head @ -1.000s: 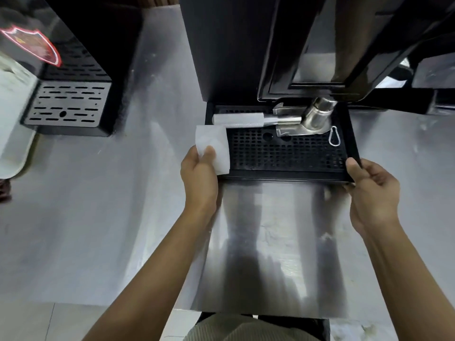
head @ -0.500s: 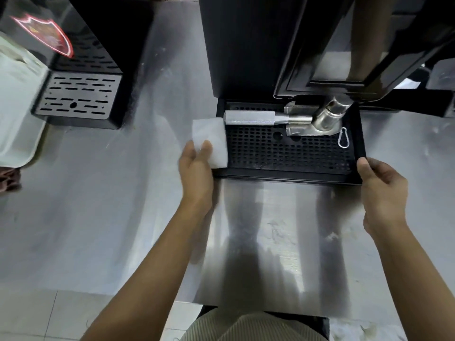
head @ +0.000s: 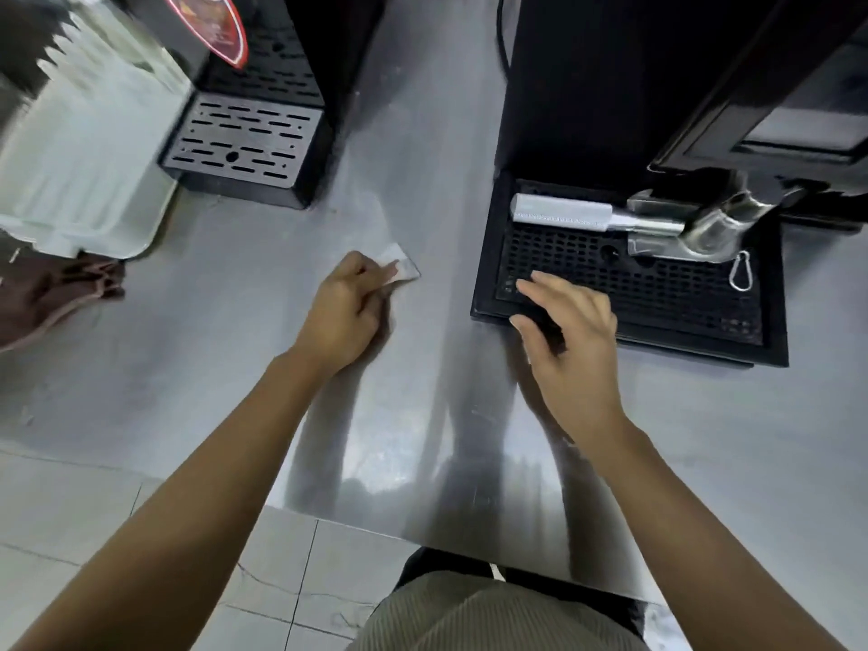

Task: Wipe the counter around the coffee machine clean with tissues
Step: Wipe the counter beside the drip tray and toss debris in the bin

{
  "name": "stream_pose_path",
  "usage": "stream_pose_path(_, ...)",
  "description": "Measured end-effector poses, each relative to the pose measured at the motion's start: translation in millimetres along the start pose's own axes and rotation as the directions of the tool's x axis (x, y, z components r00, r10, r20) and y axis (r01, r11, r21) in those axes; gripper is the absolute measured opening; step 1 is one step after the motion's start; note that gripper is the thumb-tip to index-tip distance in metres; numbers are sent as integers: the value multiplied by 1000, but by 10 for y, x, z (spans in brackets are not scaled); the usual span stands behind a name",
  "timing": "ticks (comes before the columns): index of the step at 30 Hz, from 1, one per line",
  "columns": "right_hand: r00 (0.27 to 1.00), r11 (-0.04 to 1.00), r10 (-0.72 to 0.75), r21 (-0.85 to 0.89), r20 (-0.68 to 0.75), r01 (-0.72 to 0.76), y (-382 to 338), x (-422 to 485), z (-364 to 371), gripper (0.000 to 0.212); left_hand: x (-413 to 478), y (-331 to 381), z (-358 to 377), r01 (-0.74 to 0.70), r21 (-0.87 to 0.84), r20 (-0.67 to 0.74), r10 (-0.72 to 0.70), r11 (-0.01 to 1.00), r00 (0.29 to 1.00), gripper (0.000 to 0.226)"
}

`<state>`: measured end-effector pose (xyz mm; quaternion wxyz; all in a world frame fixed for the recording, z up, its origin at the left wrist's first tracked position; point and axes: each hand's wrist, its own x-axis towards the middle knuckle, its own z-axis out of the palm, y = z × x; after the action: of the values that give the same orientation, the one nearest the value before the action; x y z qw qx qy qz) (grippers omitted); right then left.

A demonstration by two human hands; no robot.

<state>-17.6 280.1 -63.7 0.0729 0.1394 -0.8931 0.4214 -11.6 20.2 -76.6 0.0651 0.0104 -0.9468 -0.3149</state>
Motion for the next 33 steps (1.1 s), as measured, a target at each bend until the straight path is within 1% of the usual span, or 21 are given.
stream_pose_path(3, 1000, 1000, -19, -9, -8, 19, -7, 25, 102, 26, -428, 271, 64, -74, -168, 116, 94, 983, 989, 33)
stream_pose_path(5, 999, 999, -39, -25, -31, 38, 6, 25, 136, 22, -629, 384, 75, -54, -255, 229, 115, 965, 967, 31)
stream_pose_path(6, 998, 998, -49, -28, -46, 47, 14, 25, 143, 20, -644, 380, 35, -23, -291, 259, 102, 957, 960, 28)
stream_pose_path(7, 997, 998, -54, -27, -56, 52, 19, 23, 142, 19, -594, 336, -33, 6, -317, 225, 69, 948, 972, 23)
stream_pose_path(9, 997, 998, -52, -26, -65, 50, 16, 25, 135, 18, -360, 168, -233, 45, -287, 2, -46, 957, 999, 19)
stream_pose_path(10, 997, 999, -46, -25, -66, 45, 13, 26, 133, 17, -224, 53, -334, 82, -251, -107, -112, 964, 988, 19)
stream_pose_path(11, 997, 999, -40, -24, -66, 39, 10, 29, 130, 17, -114, -59, -406, 130, -217, -164, -167, 968, 972, 20)
stream_pose_path(12, 997, 999, -34, -20, -65, 32, 6, 30, 129, 16, -40, -155, -441, 165, -169, -172, -194, 972, 966, 23)
stream_pose_path(13, 998, 999, -30, -15, -63, 29, 5, 33, 125, 16, -13, -232, -420, 172, -116, -143, -188, 978, 972, 25)
stream_pose_path(15, 998, 1000, -23, -8, -60, 23, 9, 42, 107, 15, -78, -277, -302, 109, -40, -72, -112, 993, 991, 27)
stream_pose_path(17, 999, 1000, -15, -5, -51, 15, 7, 52, 108, 15, -227, -199, -176, 88, -55, -79, -92, 995, 993, 31)
stream_pose_path(20, 999, 1000, -5, -2, -39, 5, 14, 46, 118, 15, -581, 136, 43, 76, -151, -102, -92, 986, 991, 35)
stream_pose_path(23, 999, 1000, -11, 3, -33, 11, 17, 52, 112, 14, -960, 527, 286, 42, -268, 80, -21, 962, 997, 33)
stream_pose_path(24, 1000, 1000, -12, 12, -27, 12, 25, 53, 101, 14, -1029, 604, 304, 78, -320, 139, -35, 944, 990, 31)
stream_pose_path(25, 1000, 1000, -9, 22, -19, 9, 28, 61, 83, 14, -1045, 622, 264, 148, -377, 173, -88, 914, 981, 26)
stream_pose_path(26, 1000, 999, -4, 37, -8, 5, 28, 73, 61, 14, -1023, 593, 172, 193, -403, 139, -148, 895, 979, 21)
stream_pose_path(27, 1000, 998, 0, 61, 4, 0, 22, 83, 39, 15, -963, 524, 33, 204, -386, 44, -203, 900, 978, 19)
stream_pose_path(29, 999, 986, 33, 163, 17, -35, -15, 87, -20, 14, -813, 279, -255, 198, -264, -175, -249, 944, 953, 16)
stream_pose_path(30, 997, 967, 75, 242, 10, -75, -46, 100, -45, 15, -734, 119, -363, 229, -182, -232, -268, 956, 935, 21)
stream_pose_path(32, 984, 909, 175, 390, -39, -146, -91, 74, -136, 17, -641, -76, -390, 276, -61, -209, -283, 959, 936, 23)
stream_pose_path(33, 974, 886, 211, 437, -80, -156, -101, 52, -184, 17, -614, -92, -331, 260, -4, -169, -257, 966, 952, 27)
